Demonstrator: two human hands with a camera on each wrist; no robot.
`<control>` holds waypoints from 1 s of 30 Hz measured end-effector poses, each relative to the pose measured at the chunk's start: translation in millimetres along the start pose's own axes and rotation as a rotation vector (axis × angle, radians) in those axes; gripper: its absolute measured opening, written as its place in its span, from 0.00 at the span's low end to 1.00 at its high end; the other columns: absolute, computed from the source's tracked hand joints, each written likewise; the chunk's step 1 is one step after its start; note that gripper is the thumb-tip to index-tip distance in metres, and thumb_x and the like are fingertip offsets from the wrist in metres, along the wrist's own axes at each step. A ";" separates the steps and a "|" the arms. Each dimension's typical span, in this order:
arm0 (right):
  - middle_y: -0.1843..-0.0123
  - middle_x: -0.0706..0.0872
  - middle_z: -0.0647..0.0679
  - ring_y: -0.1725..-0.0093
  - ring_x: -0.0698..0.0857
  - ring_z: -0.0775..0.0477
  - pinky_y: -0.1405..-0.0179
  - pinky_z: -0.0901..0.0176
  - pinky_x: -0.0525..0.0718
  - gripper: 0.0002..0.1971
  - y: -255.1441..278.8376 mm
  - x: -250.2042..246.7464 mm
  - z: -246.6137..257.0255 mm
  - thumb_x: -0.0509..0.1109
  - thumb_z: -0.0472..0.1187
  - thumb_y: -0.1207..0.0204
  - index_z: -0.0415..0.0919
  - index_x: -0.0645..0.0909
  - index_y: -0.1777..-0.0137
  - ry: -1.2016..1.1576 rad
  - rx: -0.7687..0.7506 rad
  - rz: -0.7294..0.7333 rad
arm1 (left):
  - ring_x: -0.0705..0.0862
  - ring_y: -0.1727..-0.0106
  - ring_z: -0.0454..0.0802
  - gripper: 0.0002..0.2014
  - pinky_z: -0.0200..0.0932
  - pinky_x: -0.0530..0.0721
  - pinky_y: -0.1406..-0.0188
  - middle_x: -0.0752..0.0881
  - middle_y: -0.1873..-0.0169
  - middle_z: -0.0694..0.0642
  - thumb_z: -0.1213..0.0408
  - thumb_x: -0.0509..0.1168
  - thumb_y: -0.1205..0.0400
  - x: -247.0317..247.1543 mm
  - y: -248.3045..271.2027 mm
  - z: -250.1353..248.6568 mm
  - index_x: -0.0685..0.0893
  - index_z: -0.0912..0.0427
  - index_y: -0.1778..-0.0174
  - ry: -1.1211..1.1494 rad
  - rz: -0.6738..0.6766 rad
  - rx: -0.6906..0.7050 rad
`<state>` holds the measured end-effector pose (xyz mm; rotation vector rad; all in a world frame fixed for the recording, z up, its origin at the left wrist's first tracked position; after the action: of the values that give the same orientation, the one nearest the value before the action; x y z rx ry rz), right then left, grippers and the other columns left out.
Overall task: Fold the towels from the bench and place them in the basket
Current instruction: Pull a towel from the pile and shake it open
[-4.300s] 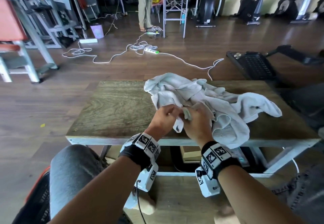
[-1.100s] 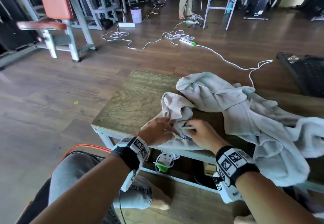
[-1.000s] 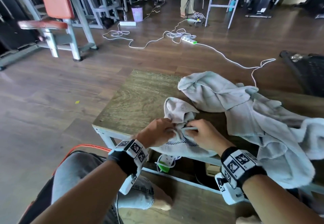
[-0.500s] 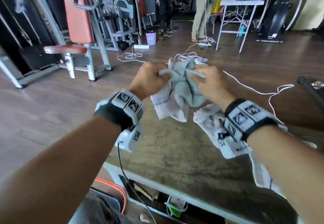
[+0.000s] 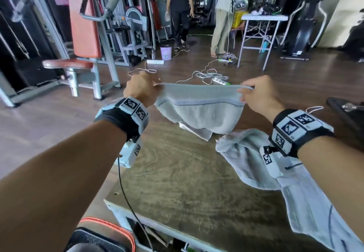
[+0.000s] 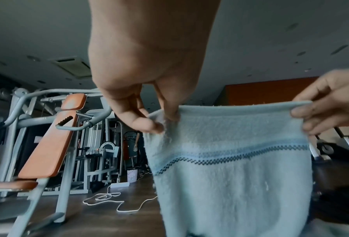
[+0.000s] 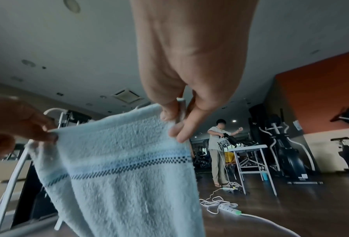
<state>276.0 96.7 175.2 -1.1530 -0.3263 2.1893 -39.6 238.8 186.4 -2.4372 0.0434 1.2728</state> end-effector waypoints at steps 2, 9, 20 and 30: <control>0.62 0.88 0.25 0.56 0.89 0.25 0.55 0.35 0.90 0.10 -1.0 7.6 -11.0 0.76 0.36 0.26 0.27 0.87 0.62 -0.053 0.077 0.046 | 0.91 0.72 0.53 0.08 0.40 0.88 0.72 0.89 0.47 0.56 0.61 0.68 0.17 11.4 1.3 2.4 0.87 0.52 0.43 0.156 0.099 -0.073; 0.79 0.69 0.43 0.73 0.72 0.43 0.73 0.57 0.65 0.26 7.0 15.3 -4.8 0.73 0.42 0.21 0.32 0.74 0.79 0.161 0.124 0.145 | 0.90 0.50 0.64 0.24 0.55 0.90 0.50 0.89 0.45 0.63 0.52 0.70 0.30 31.8 -3.4 12.7 0.87 0.58 0.39 0.037 0.189 -0.188; 0.61 0.87 0.42 0.62 0.89 0.41 0.55 0.31 0.90 0.24 -16.4 74.7 -78.0 0.69 0.54 0.22 0.30 0.85 0.45 -0.153 0.382 0.119 | 0.91 0.68 0.60 0.04 0.57 0.92 0.67 0.91 0.59 0.64 0.68 0.68 0.19 114.6 -46.5 39.1 0.88 0.63 0.52 0.547 0.157 -0.316; 0.56 0.88 0.50 0.62 0.78 0.54 0.59 0.60 0.80 0.15 -10.2 92.3 -85.8 0.66 0.38 0.14 0.32 0.85 0.33 -0.239 0.347 0.127 | 0.87 0.56 0.55 0.03 0.35 0.75 0.62 0.90 0.61 0.57 0.65 0.71 0.22 125.8 -32.0 35.5 0.90 0.57 0.58 0.331 0.076 -0.100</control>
<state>311.3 157.2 69.9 -0.7427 0.0314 2.3808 13.0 299.7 78.6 -2.7318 0.1674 0.9074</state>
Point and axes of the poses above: each hand's wrist, its own y-axis away from the middle knuckle, its own x-axis out of the palm, z = x × y, the point moved 9 cm from there along -y, towards the middle knuckle
